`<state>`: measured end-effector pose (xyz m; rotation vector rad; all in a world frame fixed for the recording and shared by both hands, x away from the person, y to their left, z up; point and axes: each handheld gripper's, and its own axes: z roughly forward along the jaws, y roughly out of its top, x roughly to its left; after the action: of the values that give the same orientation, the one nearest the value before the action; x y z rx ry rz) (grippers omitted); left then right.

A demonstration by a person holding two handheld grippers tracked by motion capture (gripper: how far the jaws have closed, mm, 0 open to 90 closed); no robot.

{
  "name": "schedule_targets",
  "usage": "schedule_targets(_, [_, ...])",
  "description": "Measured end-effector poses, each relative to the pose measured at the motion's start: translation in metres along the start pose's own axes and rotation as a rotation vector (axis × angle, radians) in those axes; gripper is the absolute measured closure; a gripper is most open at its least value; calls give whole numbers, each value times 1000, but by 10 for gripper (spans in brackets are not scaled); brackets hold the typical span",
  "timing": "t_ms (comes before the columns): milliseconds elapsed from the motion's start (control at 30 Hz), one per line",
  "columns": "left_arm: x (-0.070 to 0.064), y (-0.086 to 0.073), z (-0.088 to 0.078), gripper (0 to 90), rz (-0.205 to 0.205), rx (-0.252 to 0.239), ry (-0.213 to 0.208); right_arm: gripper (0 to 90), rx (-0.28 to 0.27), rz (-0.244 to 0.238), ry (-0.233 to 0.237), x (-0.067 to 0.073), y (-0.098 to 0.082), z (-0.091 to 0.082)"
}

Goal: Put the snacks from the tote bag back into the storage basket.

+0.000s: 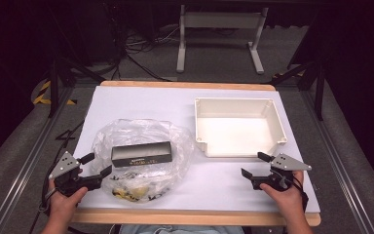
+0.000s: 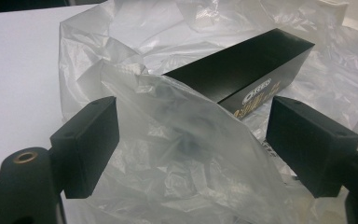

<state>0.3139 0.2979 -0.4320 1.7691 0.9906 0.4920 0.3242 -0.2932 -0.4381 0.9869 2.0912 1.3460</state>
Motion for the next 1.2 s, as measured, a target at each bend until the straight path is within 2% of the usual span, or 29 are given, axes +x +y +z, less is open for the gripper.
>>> schedule_targets(500, [-2, 1, -2, 181, 8, -8, 5, 108, 7, -19, 30, 4, 8, -1])
schedule_targets(667, [-2, 1, 0, 181, 8, 1, 14, 105, 56, -55, 74, 7, 21, -4])
schedule_targets(733, [-2, 1, 0, 181, 6, 0, 14, 105, 52, -61, 77, 7, 23, -5])
schedule_targets(833, [-2, 1, 0, 181, 5, -2, 15, 104, 49, -75, 94, 8, 37, -11])
schedule_targets(900, [-2, 1, 0, 181, 5, -1, 15, 104, 50, -75, 98, 8, 40, -12])
schedule_targets(1000, [-2, 1, 1, 181, 4, 5, 17, 96, 84, -66, 117, 8, 51, -18])
schedule_targets(1200, [-2, 1, 1, 181, 4, 3, 17, 95, 121, -76, 95, 10, 72, -29])
